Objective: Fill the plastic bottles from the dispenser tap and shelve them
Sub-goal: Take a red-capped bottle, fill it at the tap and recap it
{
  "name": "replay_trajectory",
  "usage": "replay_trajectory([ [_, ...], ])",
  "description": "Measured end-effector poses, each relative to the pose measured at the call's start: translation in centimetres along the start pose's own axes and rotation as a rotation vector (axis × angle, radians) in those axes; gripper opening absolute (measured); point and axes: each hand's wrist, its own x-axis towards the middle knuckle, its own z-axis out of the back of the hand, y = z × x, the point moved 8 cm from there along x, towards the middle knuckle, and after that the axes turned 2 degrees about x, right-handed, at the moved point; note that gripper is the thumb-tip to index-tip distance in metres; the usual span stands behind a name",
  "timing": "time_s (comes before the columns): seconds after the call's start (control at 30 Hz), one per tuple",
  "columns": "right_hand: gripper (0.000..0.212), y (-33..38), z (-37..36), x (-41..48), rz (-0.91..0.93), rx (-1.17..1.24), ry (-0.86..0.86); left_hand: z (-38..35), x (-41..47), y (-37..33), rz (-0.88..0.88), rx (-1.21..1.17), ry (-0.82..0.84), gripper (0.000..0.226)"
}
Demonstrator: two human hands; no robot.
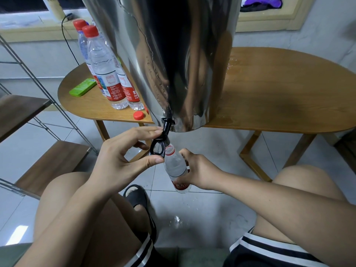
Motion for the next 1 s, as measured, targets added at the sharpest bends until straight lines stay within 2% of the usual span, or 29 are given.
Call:
replay_trajectory([
  [1.0,0.062,-0.31,-0.08,0.17,0.003,-0.012,-0.009,-0.02,-0.01,0.36,0.009,0.006,0.005,0.05],
])
